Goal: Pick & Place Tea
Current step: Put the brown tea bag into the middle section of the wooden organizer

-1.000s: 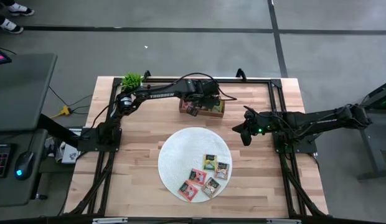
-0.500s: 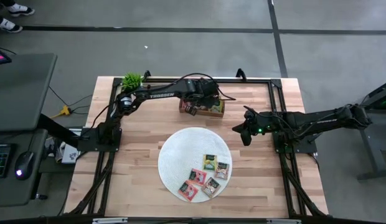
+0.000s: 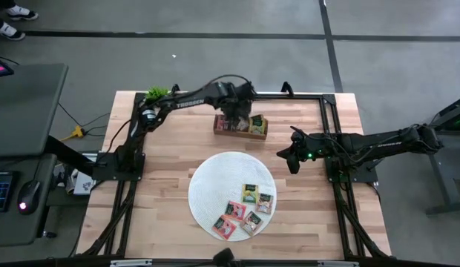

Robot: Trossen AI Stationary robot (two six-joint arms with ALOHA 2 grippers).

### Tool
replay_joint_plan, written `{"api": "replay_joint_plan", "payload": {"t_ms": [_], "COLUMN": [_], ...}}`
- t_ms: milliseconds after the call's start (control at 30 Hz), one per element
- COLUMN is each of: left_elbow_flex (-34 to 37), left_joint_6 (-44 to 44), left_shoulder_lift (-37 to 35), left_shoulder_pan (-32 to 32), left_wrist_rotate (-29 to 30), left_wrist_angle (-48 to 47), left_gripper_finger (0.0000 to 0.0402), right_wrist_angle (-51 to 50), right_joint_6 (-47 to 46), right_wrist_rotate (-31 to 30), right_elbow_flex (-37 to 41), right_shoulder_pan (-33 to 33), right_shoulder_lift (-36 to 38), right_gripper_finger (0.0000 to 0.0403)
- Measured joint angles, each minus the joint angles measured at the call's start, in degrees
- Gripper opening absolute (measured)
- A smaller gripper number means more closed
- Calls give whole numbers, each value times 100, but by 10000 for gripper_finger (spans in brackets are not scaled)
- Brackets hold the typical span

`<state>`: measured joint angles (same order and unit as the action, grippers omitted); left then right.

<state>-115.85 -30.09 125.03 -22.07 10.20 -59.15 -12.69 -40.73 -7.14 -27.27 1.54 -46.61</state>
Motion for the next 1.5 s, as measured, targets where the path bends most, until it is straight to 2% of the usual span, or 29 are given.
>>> {"api": "replay_joint_plan", "payload": {"t_ms": [300, 400, 533, 700, 900, 1033, 1133, 1500], "left_elbow_flex": [0, 0, 0, 0, 0, 0, 0, 0], "left_joint_6": [155, -23, -375, -397, -279, -261, -133, 377], "left_shoulder_lift": [0, 0, 0, 0, 0, 0, 0, 0], "left_shoulder_pan": [-752, -768, -699, -676, -681, -682, -681, -679], "left_wrist_rotate": [-2148, -2491, -2599, -2559, -2106, -2220, -2382, -2256], "left_wrist_angle": [43, 81, 58, 45, -70, -300, -472, -26], "left_gripper_finger": [74, 74, 74, 82, 146, 196, 217, 225], "right_wrist_angle": [-54, -130, -186, -193, -205, -235, -238, -254], "right_joint_6": [20, 20, 21, 59, 66, 89, 110, 114], "right_wrist_rotate": [0, 0, 3, 2, 44, 44, 44, 44], "right_elbow_flex": [-2, -2, -2, -2, -2, -2, -2, -2], "right_shoulder_pan": [0, 0, 1, 0, 1, 0, 0, 0], "right_shoulder_lift": [0, 0, -2, -2, -2, -2, -2, -2], "right_gripper_finger": [0, 0, 0, 0, 0, 0, 0, 0]}}
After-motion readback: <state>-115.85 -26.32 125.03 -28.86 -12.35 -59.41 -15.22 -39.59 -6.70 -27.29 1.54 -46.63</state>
